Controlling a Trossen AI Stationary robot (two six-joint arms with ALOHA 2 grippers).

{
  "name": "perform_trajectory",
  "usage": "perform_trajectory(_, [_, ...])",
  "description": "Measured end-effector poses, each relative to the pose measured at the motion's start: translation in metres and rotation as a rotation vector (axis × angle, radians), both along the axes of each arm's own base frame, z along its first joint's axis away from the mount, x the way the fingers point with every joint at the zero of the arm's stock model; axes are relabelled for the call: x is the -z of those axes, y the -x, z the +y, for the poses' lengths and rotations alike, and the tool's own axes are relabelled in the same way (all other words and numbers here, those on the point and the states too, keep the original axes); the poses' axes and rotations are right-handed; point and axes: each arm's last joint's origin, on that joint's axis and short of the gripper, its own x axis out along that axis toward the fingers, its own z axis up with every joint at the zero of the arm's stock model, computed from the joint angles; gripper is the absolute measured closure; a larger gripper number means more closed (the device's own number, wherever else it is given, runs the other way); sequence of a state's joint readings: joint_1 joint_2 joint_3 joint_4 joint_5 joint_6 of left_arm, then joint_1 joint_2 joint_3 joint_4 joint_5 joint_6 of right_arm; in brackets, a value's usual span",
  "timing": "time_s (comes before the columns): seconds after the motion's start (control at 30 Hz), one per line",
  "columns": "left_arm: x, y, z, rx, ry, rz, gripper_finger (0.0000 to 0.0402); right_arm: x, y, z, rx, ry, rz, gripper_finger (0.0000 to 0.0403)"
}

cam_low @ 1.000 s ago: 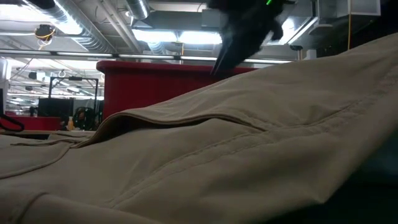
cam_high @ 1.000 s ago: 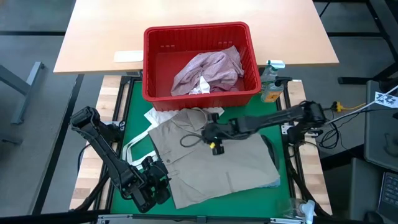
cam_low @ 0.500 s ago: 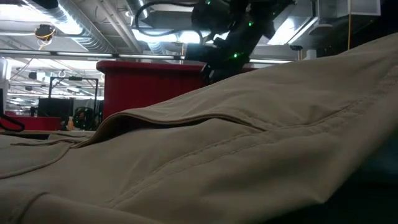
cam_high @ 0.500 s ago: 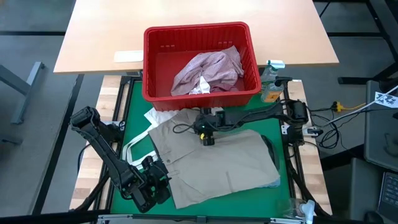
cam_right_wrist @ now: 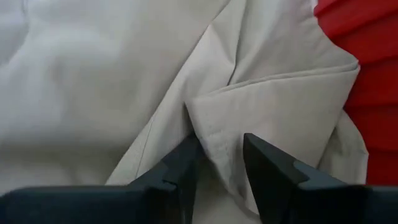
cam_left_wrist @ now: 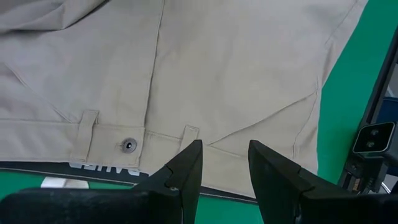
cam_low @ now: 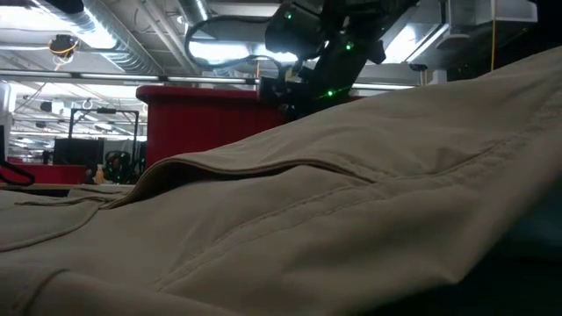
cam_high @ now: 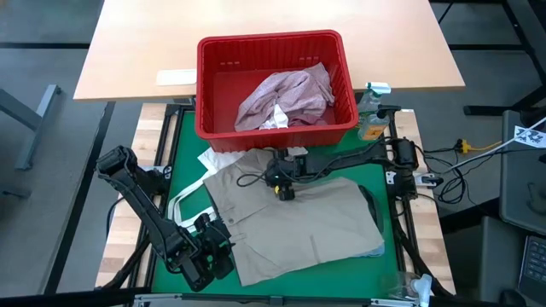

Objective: Fold laundry
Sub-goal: Fold the gray shorts

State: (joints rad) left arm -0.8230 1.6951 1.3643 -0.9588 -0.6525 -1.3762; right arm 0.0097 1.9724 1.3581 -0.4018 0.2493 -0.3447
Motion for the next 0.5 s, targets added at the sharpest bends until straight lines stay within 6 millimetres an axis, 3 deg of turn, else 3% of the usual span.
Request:
perform_trajectory(0.3, [0.000, 0.000, 0.000, -0.005, -0.011, -0.012, 0.0278, 0.002, -0.001, 0.001, -0.003, 0.003, 0.002, 0.0392])
perform_trajectory(0.4, [0.000, 0.000, 0.000, -0.005, -0.011, -0.012, 0.0278, -0.002, 0.002, 0.003, 0.001, 0.018, 0.013, 0.0383])
perform_trajectory(0.5, [0.000, 0.000, 0.001, -0.006, -0.015, -0.009, 0.0278, -0.019, 0.008, 0.009, -0.008, 0.031, 0.044, 0.0374])
